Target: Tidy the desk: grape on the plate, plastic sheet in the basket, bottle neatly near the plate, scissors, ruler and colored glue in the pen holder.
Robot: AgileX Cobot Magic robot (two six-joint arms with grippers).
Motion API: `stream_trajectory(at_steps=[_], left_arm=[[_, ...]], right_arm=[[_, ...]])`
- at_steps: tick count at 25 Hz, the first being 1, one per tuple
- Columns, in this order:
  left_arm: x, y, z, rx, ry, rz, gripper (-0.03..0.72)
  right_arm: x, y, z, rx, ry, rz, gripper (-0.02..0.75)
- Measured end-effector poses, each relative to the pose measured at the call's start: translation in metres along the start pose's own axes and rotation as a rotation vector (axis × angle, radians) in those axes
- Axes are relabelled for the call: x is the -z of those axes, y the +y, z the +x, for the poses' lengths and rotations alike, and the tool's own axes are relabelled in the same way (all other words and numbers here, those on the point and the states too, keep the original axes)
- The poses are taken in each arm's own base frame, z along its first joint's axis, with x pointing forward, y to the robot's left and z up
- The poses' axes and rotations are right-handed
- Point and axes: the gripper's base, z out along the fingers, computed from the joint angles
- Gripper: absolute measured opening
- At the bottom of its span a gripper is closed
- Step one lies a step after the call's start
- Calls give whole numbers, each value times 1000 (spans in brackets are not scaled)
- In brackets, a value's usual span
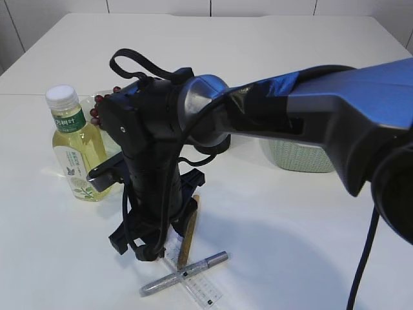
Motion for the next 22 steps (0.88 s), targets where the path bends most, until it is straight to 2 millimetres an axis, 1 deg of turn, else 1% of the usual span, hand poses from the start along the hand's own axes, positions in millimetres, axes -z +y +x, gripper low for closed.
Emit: stream_trajectory(at_steps=[6,22], left_arm=[[0,0,0,0,0,0,384],[0,0,0,0,0,0,383]], right_arm=[[-6,0,-1,0,12,0,386],[-6,0,-4,2,-17,0,386]])
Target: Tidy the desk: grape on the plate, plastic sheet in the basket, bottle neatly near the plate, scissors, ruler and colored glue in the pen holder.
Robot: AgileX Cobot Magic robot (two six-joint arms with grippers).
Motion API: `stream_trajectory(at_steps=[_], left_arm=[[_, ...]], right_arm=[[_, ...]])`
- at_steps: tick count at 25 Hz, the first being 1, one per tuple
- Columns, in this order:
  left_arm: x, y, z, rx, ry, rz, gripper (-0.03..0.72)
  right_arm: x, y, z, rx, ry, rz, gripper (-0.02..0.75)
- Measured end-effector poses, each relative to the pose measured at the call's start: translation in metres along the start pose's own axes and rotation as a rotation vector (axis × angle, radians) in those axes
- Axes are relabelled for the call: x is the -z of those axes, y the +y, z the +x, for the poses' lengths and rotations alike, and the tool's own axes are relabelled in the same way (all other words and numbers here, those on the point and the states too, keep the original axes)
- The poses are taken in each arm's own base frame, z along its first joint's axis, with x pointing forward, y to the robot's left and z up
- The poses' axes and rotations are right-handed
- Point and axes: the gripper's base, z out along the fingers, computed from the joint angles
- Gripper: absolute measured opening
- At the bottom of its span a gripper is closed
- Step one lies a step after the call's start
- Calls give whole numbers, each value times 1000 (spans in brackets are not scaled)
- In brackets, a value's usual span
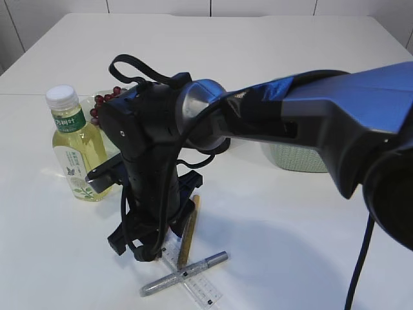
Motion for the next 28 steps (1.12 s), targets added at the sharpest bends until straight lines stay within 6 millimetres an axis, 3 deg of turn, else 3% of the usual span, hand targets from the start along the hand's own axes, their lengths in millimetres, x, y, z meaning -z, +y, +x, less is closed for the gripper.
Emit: stream_trajectory(at_steps=[10,28], left_arm=[[0,0,0,0,0,0,382],[0,0,0,0,0,0,381]], right_arm=[[0,0,0,0,-1,0,386],[-19,0,-1,0,42,1,386]])
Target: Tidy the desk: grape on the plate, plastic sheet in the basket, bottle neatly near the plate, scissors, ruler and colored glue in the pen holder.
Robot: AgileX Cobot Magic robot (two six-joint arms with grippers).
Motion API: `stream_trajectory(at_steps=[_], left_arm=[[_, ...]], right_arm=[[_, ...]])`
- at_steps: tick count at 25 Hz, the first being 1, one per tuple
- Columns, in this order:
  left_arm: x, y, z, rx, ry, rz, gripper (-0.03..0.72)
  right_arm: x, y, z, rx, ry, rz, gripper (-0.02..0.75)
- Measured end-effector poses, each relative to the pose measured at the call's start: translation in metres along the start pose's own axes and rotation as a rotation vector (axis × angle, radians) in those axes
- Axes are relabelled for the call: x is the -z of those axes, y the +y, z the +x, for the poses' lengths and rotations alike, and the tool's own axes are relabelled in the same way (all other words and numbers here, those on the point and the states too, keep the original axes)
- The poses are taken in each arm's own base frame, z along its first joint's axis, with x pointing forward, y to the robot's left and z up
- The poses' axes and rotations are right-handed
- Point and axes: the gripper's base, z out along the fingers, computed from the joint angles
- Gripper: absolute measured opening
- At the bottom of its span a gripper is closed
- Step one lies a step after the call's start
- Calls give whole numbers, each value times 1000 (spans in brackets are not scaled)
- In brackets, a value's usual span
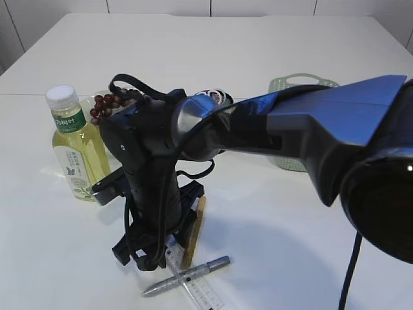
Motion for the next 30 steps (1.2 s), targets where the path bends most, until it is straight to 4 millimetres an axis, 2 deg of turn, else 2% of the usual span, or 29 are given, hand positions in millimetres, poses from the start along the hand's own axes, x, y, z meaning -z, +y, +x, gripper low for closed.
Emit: stream_trajectory(at_steps=[14,20,30], left_arm=[[0,0,0,0,0,0,380],[0,0,0,0,0,0,380],[0,0,0,0,0,0,379]], right_arm=[[-1,0,1,0,10,0,382],[-1,0,1,0,15,0,305],[1,0,0,-4,10,0,301]])
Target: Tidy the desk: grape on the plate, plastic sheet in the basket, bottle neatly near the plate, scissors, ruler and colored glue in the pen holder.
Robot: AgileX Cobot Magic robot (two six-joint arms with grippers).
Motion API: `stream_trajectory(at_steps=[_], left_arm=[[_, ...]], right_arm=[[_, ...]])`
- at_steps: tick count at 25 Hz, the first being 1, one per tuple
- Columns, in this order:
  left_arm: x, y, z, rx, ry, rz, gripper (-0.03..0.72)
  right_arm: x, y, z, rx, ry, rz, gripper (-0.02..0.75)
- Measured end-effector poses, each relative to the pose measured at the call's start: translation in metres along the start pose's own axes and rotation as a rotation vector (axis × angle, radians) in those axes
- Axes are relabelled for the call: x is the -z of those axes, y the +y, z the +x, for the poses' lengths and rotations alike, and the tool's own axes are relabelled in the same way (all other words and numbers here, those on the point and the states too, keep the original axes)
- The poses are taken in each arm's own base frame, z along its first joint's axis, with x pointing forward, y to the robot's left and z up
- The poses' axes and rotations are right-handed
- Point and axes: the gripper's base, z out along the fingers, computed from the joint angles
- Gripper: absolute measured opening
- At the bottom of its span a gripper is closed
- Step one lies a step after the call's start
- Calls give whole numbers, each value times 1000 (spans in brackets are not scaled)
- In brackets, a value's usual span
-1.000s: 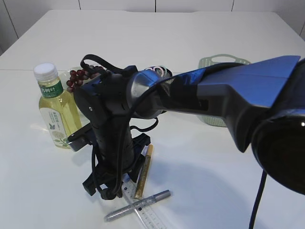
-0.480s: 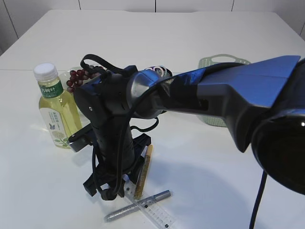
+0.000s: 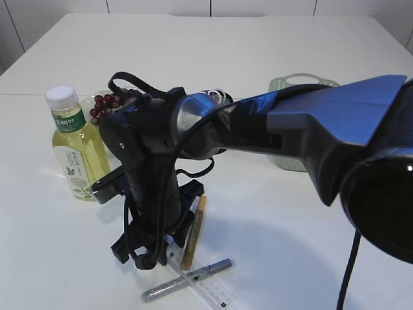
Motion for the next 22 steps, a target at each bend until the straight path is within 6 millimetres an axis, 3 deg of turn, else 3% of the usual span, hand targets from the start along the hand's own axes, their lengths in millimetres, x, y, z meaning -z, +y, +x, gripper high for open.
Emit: stream_trajectory(at_steps=[7,18,22], left_arm=[[0,0,0,0,0,0,379],[0,0,0,0,0,0,379],[0,0,0,0,0,0,379]], right_arm=[[20,0,-12,-3,-80,-4,300],[23,2,-13,-11,-89,-21,300],[32,2,-12,-13,-108,-24,300]])
